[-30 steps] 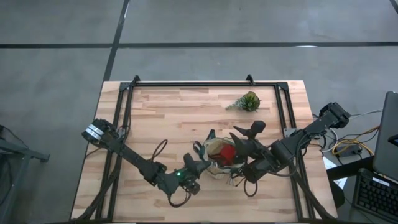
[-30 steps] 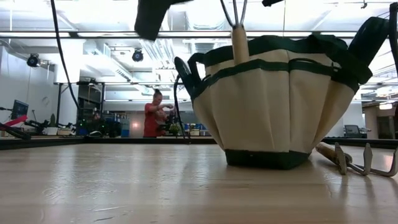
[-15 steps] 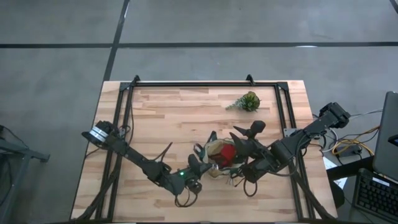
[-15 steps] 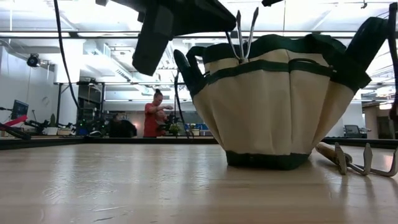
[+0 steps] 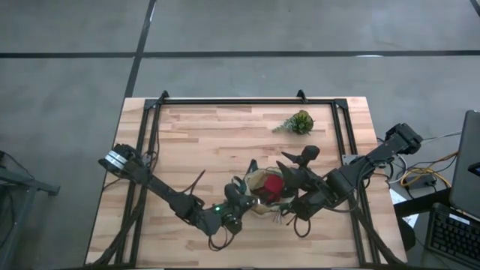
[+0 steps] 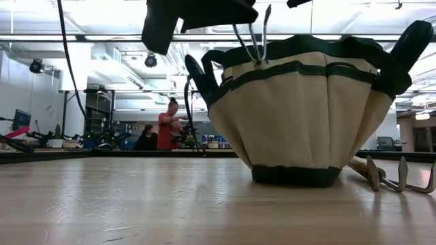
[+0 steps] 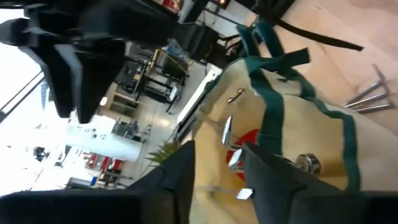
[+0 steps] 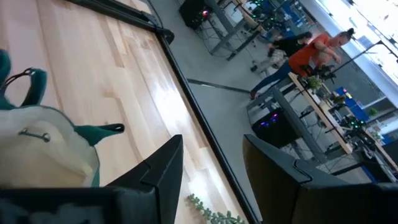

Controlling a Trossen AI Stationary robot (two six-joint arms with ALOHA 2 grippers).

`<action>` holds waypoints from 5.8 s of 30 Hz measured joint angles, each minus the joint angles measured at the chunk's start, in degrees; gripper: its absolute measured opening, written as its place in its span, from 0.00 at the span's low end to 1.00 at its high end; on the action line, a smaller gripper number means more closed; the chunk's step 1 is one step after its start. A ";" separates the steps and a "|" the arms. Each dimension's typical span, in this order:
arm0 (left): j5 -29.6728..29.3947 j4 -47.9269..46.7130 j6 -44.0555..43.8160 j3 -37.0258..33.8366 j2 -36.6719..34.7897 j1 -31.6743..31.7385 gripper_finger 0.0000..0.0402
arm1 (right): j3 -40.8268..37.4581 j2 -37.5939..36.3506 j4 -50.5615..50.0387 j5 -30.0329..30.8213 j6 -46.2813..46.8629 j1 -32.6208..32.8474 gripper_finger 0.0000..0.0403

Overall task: Pick & Place Garden tools in Gardening bag
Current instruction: Put the left hand rake into the gardening bag, then put the hand rake into the gardening bag

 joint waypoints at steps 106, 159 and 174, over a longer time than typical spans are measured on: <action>5.46 -21.26 -41.39 -0.85 -12.93 -2.10 0.43 | 5.53 19.18 4.54 -45.04 47.40 19.96 0.36; 5.51 -27.97 -46.57 -1.27 -16.65 -9.02 0.43 | 1.53 34.70 5.37 -23.41 53.25 20.95 0.27; 5.51 -27.97 -48.12 -3.50 -16.61 -9.02 0.43 | 1.53 34.70 6.11 -27.38 52.94 19.79 0.02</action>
